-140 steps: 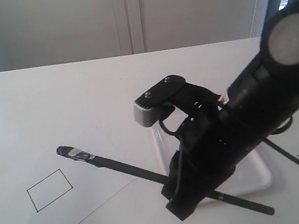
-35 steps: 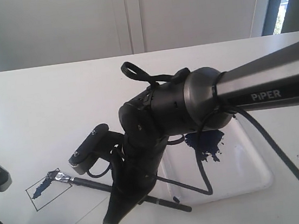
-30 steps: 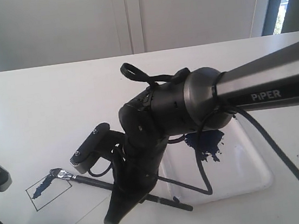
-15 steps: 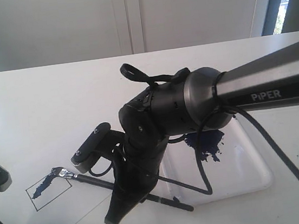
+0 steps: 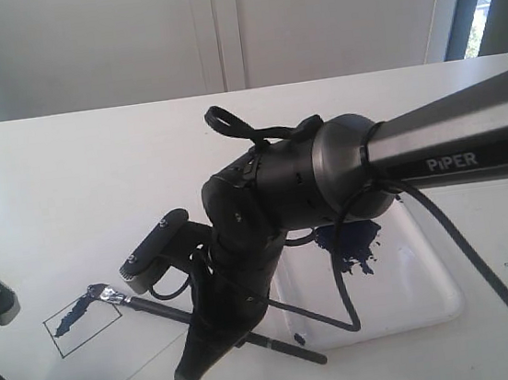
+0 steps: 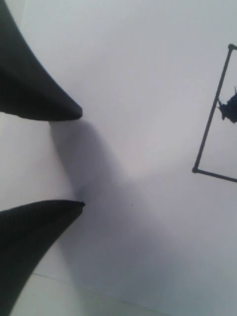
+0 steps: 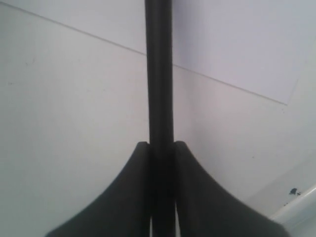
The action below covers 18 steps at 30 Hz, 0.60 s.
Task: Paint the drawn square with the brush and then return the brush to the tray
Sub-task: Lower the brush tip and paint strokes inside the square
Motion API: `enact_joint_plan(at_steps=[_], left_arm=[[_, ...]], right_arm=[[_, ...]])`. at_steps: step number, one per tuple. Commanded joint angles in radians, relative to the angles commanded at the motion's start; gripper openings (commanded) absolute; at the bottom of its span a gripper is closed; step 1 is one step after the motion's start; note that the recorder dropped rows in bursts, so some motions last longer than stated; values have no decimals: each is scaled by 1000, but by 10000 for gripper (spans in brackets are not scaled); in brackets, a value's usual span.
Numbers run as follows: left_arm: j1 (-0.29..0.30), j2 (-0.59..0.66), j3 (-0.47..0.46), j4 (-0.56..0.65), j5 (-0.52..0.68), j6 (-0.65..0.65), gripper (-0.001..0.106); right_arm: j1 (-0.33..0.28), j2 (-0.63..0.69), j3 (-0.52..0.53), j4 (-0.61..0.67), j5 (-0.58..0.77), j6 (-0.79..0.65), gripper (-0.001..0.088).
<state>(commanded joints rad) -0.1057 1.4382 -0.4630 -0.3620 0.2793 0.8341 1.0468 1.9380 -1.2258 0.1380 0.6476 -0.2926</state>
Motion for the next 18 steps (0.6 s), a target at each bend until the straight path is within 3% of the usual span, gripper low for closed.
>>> enact_joint_plan(at_steps=[18], left_arm=[[-2, 0, 0, -49, -2, 0, 536]], right_arm=[[47, 9, -91, 9, 88, 0, 0]])
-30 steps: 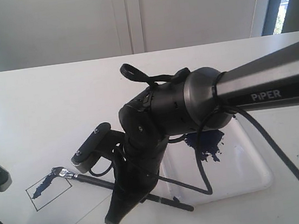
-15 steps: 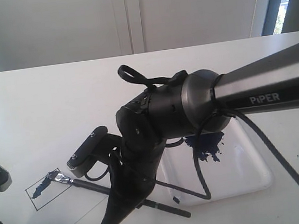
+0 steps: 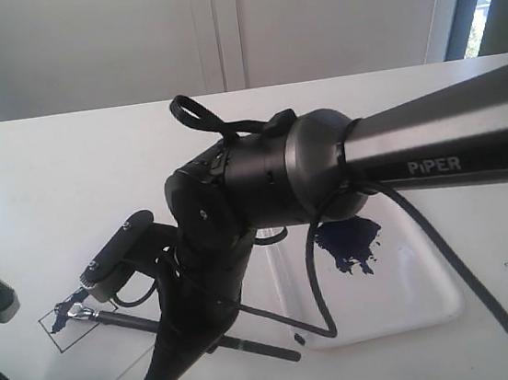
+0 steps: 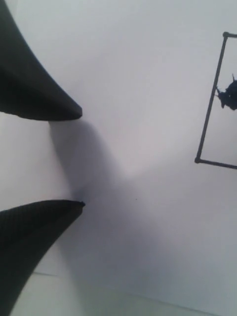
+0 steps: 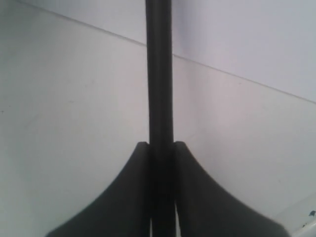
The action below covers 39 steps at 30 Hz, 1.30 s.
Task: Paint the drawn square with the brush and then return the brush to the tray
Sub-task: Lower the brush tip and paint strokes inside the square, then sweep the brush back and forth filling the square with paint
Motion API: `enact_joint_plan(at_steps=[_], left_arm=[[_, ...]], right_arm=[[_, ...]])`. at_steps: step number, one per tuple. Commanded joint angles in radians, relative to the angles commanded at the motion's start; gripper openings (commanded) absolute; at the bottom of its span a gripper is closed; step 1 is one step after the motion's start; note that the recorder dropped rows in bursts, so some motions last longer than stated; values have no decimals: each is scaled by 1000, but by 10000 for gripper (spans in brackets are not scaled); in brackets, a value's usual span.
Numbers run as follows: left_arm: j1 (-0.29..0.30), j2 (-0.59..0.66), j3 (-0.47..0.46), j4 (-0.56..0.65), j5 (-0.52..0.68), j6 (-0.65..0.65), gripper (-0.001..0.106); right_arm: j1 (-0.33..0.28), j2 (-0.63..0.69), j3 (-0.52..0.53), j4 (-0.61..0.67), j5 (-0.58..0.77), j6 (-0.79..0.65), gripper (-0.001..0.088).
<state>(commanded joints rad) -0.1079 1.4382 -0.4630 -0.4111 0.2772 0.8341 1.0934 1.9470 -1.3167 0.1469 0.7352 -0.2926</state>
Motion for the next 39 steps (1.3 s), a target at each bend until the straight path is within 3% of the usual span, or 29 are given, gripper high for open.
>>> enact_joint_plan(at_steps=[16, 31, 39], left_arm=[[0, 0, -4, -2, 5, 0, 536], [0, 0, -4, -4, 5, 0, 536], [0, 0, -4, -4, 5, 0, 536]], right_arm=[[4, 0, -17, -2, -26, 0, 0], [4, 67, -66, 4, 42, 11, 0], [2, 67, -68, -100, 22, 155, 0]])
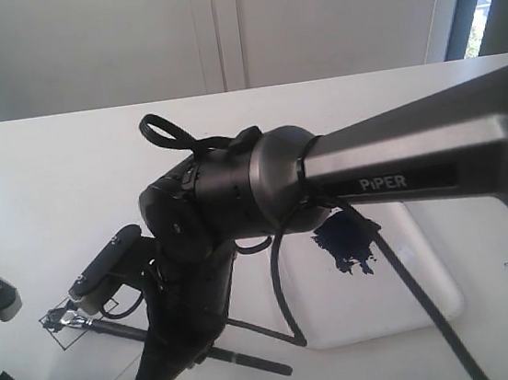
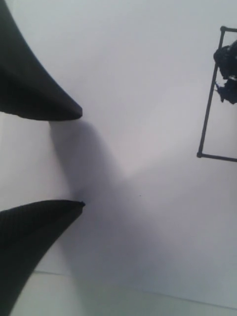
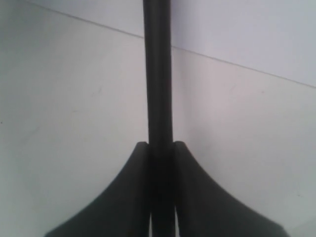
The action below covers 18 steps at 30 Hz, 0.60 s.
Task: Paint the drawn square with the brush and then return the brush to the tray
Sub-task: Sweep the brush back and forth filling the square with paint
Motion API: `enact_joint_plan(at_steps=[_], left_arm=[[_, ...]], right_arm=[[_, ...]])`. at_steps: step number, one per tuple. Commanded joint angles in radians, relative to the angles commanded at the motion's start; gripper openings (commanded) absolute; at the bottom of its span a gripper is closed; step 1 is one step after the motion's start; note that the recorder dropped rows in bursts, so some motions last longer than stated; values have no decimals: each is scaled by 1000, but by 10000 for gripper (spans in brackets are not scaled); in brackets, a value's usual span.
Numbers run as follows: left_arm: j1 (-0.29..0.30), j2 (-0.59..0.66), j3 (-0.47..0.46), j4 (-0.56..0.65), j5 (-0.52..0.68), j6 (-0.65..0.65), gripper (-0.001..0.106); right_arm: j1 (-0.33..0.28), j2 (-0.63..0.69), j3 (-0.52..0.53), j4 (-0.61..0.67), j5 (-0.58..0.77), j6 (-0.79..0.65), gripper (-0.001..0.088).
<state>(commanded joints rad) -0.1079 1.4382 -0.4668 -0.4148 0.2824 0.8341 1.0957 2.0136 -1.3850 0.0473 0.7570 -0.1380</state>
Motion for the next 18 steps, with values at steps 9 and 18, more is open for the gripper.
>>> enact_joint_plan(at_steps=[9, 18], left_arm=[[0, 0, 0, 0, 0, 0, 536], [0, 0, 0, -3, -2, 0, 536]], right_arm=[[0, 0, 0, -128, 11, 123, 0], [38, 0, -14, -33, 13, 28, 0]])
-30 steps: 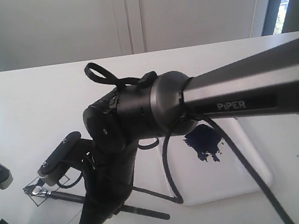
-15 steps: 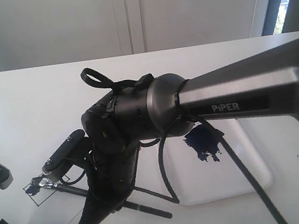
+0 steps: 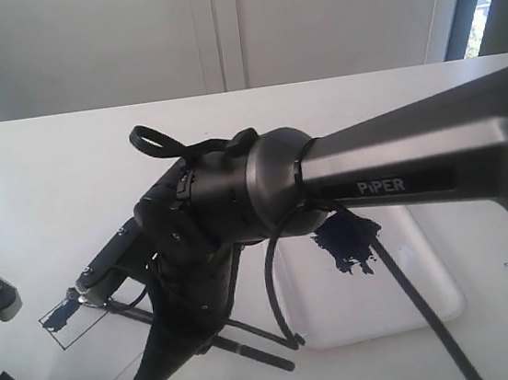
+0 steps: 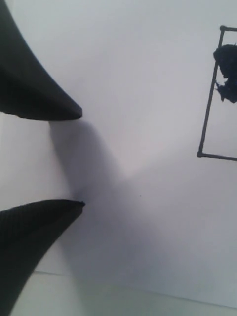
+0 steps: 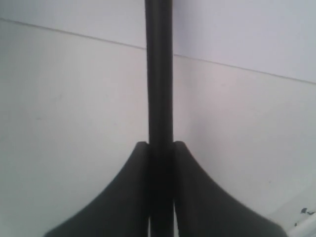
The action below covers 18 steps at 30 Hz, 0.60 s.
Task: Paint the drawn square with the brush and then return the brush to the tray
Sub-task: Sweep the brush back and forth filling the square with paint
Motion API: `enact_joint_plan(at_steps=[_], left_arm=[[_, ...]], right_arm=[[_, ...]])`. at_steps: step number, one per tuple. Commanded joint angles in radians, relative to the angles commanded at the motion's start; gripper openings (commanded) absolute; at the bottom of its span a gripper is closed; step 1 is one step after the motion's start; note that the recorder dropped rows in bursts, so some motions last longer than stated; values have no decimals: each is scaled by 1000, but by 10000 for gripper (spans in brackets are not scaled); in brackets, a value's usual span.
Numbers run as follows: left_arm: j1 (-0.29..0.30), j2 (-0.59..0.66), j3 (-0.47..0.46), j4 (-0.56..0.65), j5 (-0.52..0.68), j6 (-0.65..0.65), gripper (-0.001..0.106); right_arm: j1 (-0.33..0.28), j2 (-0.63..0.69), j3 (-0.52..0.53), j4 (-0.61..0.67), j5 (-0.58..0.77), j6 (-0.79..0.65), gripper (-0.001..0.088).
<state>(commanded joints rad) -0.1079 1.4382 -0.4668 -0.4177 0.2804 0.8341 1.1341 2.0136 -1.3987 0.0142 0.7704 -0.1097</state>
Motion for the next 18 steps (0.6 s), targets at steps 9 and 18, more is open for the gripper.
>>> enact_joint_plan(at_steps=[9, 18], left_arm=[[0, 0, 0, 0, 2, 0, 536], [0, 0, 0, -4, 2, 0, 536]], right_arm=[[14, 1, -31, 12, 39, -18, 0], [14, 1, -31, 79, 43, -87, 0]])
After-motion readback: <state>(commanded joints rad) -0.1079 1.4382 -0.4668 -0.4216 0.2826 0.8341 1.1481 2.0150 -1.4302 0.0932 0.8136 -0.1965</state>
